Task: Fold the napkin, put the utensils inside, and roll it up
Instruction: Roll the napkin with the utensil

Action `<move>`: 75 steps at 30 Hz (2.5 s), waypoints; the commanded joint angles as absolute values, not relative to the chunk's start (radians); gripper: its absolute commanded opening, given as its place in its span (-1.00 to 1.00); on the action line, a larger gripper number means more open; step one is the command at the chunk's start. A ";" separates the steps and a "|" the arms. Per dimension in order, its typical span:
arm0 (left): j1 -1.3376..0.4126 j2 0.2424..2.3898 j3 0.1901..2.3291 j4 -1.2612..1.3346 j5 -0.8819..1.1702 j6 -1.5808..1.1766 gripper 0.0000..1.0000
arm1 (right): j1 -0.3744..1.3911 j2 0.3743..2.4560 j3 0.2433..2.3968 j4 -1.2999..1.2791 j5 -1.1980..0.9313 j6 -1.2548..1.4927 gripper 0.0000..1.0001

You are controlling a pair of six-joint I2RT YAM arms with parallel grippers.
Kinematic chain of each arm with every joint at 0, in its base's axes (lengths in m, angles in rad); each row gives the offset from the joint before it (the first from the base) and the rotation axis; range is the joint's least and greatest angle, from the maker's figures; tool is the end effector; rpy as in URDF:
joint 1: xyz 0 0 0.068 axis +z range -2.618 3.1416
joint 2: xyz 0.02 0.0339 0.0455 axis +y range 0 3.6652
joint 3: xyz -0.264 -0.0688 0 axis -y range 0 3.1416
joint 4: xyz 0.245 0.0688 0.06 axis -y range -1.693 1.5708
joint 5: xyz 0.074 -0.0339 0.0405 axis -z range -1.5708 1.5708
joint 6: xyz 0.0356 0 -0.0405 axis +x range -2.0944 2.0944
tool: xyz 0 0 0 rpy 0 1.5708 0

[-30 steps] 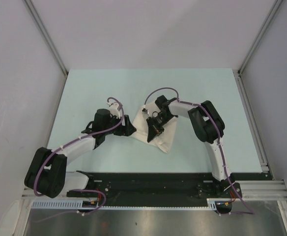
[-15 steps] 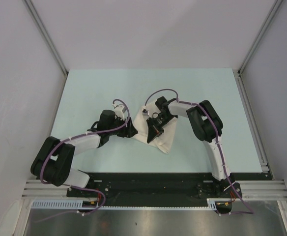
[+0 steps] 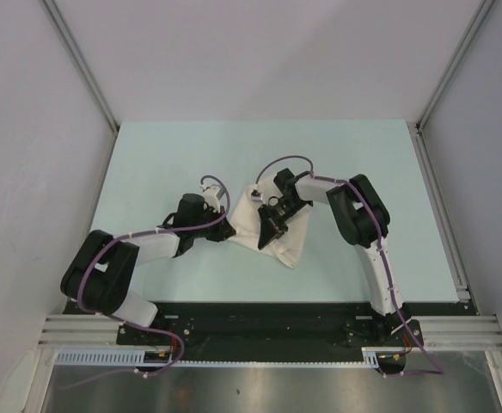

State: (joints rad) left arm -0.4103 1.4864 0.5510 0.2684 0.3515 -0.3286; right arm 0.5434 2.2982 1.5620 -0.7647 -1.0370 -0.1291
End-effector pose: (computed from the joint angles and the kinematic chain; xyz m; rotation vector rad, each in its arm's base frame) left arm 0.2481 -0.1213 0.1485 0.2921 2.2909 -0.7843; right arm 0.3469 0.2454 0.0987 0.9098 -2.4452 -1.4752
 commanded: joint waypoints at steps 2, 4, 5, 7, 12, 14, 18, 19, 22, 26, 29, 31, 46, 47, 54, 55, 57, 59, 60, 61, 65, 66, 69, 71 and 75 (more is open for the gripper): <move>-0.416 1.515 0.563 0.290 0.342 -0.321 -1.00 | 0.523 2.307 1.588 -0.753 -1.034 -0.106 -1.00; -0.414 1.523 0.577 0.264 0.315 -0.327 -1.00 | 0.520 2.296 1.585 -0.744 -1.031 -0.098 -0.87; -0.413 1.538 0.583 0.252 0.310 -0.328 -1.00 | 0.517 2.277 1.582 -0.744 -1.029 -0.098 -0.69; -0.403 1.554 0.610 0.223 0.301 -0.331 -1.00 | 0.515 2.252 1.571 -0.732 -1.009 -0.089 -0.48; -0.393 1.617 0.673 0.144 0.328 -0.311 -1.00 | 0.511 2.114 1.516 -0.674 -0.904 -0.078 -0.05; -0.391 1.634 0.690 0.124 0.345 -0.305 -1.00 | 0.514 2.067 1.458 -0.629 -0.827 -0.061 0.08; -0.393 1.660 0.718 0.106 0.364 -0.302 -1.00 | 0.543 1.905 1.341 -0.514 -0.677 -0.058 0.31; -0.391 1.663 0.719 0.104 0.367 -0.301 -1.00 | 0.552 1.873 1.319 -0.494 -0.587 -0.058 0.32; -0.390 1.664 0.727 0.092 0.367 -0.298 -1.00 | 0.610 1.769 1.227 -0.417 -0.412 -0.077 0.38; -0.390 1.670 0.736 0.083 0.373 -0.299 -1.00 | 0.705 1.674 1.154 -0.327 -0.208 -0.118 0.54; -0.388 1.678 0.744 0.077 0.379 -0.304 -1.00 | 0.793 1.637 1.115 -0.292 -0.068 -0.164 0.68; -0.388 1.681 0.749 0.071 0.379 -0.307 -1.00 | 0.836 1.644 1.117 -0.301 -0.005 -0.181 0.68; -0.374 1.713 0.772 0.041 0.382 -0.319 -1.00 | 0.954 1.692 1.077 -0.362 0.166 -0.195 0.34; -0.373 1.716 0.772 0.041 0.383 -0.321 -1.00 | 0.959 1.692 1.074 -0.365 0.173 -0.193 0.30; -0.364 1.718 0.775 0.044 0.394 -0.331 -1.00 | 0.977 1.707 1.049 -0.391 0.187 -0.163 -0.04; -0.361 1.720 0.773 0.046 0.396 -0.333 -1.00 | 0.977 1.710 1.046 -0.396 0.184 -0.157 -0.06; -0.357 1.721 0.775 0.051 0.403 -0.336 -1.00 | 0.977 1.717 1.042 -0.399 0.176 -0.144 -0.17; -0.356 1.724 0.778 0.055 0.413 -0.339 -1.00 | 0.976 1.735 1.039 -0.406 0.166 -0.135 -0.24; -0.354 1.724 0.778 0.057 0.414 -0.341 -1.00 | 0.971 1.741 1.040 -0.414 0.150 -0.133 -0.31; -0.353 1.724 0.779 0.057 0.414 -0.341 -1.00 | 0.969 1.758 1.048 -0.426 0.140 -0.130 -0.36; -0.348 1.720 0.781 0.061 0.422 -0.342 -1.00 | 0.928 1.785 1.071 -0.460 0.026 -0.121 -0.63; -0.350 1.718 0.782 0.061 0.425 -0.345 -1.00 | 0.913 1.792 1.080 -0.478 -0.053 -0.118 -0.76; -0.342 1.706 0.790 0.061 0.434 -0.350 -1.00 | 0.859 1.812 1.107 -0.515 -0.226 -0.117 -0.90; -0.336 1.698 0.801 0.060 0.439 -0.360 -0.89 | 0.830 1.830 1.130 -0.537 -0.364 -0.117 -1.00; -0.319 1.648 0.810 0.055 0.442 -0.379 -0.32 | 0.761 1.855 1.161 -0.587 -0.550 -0.118 -1.00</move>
